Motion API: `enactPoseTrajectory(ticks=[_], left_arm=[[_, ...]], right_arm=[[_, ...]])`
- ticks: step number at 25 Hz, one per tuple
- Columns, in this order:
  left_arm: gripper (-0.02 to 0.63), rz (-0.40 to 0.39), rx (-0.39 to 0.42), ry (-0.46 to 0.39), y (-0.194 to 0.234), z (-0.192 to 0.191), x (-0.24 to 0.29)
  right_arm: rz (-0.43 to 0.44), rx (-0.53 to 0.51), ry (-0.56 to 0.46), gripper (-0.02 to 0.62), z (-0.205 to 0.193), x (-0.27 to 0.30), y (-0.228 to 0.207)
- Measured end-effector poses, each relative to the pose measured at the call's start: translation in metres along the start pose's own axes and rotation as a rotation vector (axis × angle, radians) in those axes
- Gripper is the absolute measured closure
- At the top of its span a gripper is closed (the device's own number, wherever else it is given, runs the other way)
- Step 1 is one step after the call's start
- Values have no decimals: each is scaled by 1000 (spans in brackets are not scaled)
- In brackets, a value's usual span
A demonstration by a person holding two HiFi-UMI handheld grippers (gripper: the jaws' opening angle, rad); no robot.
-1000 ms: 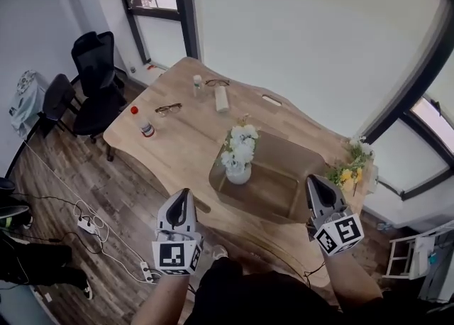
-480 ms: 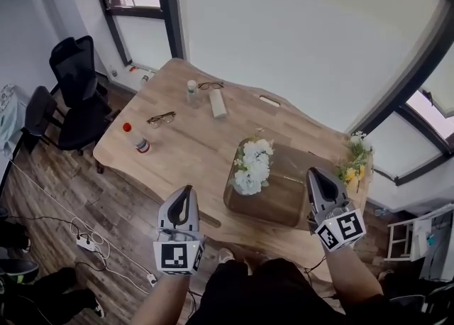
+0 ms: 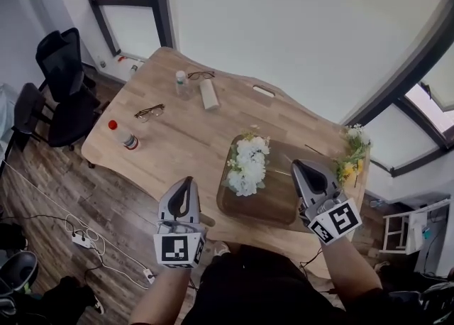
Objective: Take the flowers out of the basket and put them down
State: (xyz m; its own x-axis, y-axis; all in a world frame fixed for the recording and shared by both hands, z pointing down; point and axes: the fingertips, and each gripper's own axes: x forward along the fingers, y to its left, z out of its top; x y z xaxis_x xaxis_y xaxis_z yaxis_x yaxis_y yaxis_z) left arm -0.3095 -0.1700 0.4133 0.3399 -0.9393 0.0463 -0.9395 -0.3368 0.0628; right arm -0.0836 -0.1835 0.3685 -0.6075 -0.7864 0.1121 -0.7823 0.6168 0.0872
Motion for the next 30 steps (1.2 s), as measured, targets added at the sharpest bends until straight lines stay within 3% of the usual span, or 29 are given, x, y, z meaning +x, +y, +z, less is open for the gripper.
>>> enactPoseTrajectory(ticks=[7, 12, 18, 28, 30], left_arm=[[606, 25, 22, 25, -6, 0, 10], [606, 42, 46, 35, -9, 3, 18], [606, 60, 30, 42, -14, 7, 23], [606, 108, 18, 65, -1, 1, 24], [606, 118, 20, 70, 2, 0, 21]], right_arm=[[58, 67, 25, 572, -41, 12, -11], [134, 59, 31, 571, -66, 24, -11], [169, 111, 94, 571, -101, 40, -14], [338, 49, 252, 568, -162, 60, 12], [380, 26, 272, 531, -171, 61, 19]])
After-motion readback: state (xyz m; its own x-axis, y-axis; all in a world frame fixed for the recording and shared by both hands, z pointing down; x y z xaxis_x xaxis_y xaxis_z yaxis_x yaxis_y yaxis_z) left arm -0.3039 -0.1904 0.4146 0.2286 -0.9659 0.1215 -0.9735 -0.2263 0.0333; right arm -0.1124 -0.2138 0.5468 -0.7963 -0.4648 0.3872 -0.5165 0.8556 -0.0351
